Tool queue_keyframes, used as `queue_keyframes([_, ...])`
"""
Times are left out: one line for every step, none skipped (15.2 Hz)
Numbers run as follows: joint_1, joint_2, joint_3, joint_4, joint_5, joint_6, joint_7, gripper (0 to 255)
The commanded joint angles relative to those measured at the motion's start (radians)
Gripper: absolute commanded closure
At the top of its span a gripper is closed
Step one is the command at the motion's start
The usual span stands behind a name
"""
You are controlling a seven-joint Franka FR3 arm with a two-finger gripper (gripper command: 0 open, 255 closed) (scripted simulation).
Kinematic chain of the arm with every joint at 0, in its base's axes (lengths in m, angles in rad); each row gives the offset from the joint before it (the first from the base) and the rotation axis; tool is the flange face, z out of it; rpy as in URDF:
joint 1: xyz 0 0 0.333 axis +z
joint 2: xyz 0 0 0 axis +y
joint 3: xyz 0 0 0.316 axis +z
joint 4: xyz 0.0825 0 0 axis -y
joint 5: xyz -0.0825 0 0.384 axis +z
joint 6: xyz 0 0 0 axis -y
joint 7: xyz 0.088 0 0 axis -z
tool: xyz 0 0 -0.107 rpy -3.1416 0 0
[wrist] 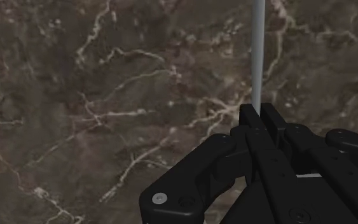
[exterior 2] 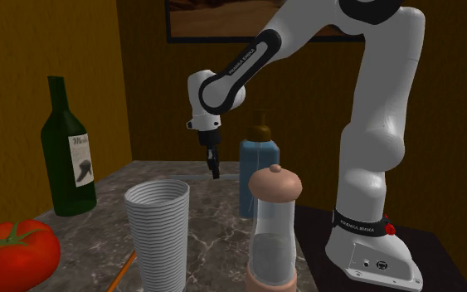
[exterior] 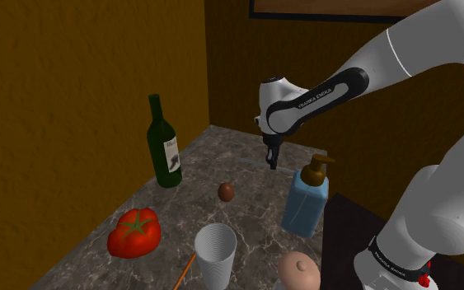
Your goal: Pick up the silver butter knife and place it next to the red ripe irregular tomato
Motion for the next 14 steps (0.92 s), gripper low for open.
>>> queue_keyframes([0.0,0.0,0.0,0.0,0.0,0.0,0.0,255])
queue_keyframes([0.0,0.0,0.0,0.0,0.0,0.0,0.0,255])
queue_keyframes([0.0,0.0,0.0,0.0,0.0,0.0,0.0,255])
queue_keyframes([0.0,0.0,0.0,0.0,0.0,0.0,0.0,255])
queue_keyframes([0.0,-0.009,0.0,0.005,0.001,-0.014,-0.001,255])
queue_keyframes([0.001,-0.017,0.0,0.011,0.002,-0.029,-0.003,255])
queue_keyframes([0.001,-0.025,0.001,0.017,0.003,-0.043,-0.004,255])
queue_keyframes([0.001,-0.033,0.001,0.024,0.003,-0.057,-0.005,255])
queue_keyframes([0.001,-0.041,0.001,0.03,0.004,-0.071,-0.006,255])
queue_keyframes([0.001,-0.049,0.001,0.037,0.005,-0.086,-0.007,255])
queue_keyframes([0.002,-0.056,0.001,0.044,0.005,-0.1,-0.009,255])
queue_keyframes([0.002,-0.063,0.002,0.051,0.006,-0.114,-0.01,255])
queue_keyframes([0.002,-0.07,0.002,0.058,0.007,-0.128,-0.011,255])
queue_keyframes([0.002,-0.076,0.002,0.066,0.007,-0.142,-0.012,255])
